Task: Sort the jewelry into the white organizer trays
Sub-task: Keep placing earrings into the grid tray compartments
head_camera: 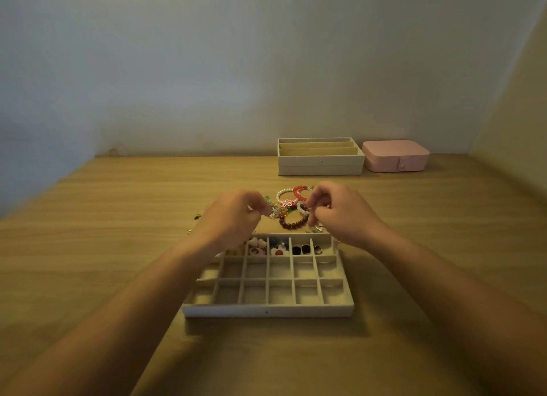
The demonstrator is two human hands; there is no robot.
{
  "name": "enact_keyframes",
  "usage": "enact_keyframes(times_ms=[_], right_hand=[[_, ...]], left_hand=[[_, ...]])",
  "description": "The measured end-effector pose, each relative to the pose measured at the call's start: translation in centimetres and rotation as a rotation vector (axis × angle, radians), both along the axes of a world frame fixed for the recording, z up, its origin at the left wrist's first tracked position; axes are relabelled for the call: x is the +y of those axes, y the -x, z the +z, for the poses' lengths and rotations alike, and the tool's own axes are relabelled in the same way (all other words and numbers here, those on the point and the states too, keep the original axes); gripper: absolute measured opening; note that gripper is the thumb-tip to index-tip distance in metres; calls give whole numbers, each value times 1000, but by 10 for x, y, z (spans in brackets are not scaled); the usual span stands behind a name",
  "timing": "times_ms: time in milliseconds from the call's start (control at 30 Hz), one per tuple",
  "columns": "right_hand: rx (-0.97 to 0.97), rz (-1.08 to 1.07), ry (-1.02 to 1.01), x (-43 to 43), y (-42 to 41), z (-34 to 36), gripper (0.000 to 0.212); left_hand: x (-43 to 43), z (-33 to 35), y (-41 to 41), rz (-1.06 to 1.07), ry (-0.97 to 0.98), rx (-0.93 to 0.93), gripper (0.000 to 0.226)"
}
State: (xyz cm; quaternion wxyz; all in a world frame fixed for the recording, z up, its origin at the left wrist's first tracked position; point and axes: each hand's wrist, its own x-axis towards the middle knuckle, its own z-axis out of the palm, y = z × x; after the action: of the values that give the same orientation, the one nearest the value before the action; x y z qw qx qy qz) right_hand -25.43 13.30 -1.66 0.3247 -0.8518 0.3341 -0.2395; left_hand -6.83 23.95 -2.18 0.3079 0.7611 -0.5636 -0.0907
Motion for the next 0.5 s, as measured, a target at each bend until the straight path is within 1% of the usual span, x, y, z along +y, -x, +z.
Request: enact_keyframes(times_ms=[67,167,300,400,500], right_hand=[[-63,0,-27,-1,-19,6,25],[-128,13,-46,3,-55,11,23],[-151,66,-99,6,-103,11,21],[-52,123,-147,4,-133,6,22],[98,157,-177,-2,-157,-2,35]], left_hand=[[4,0,-17,66,32,41,26],[11,-3,-51,200,71,51,26],[23,-9,-95,369,104,118,28],[26,-20,-119,448,121,190,32],[19,-32,-133,482,57,254,34]])
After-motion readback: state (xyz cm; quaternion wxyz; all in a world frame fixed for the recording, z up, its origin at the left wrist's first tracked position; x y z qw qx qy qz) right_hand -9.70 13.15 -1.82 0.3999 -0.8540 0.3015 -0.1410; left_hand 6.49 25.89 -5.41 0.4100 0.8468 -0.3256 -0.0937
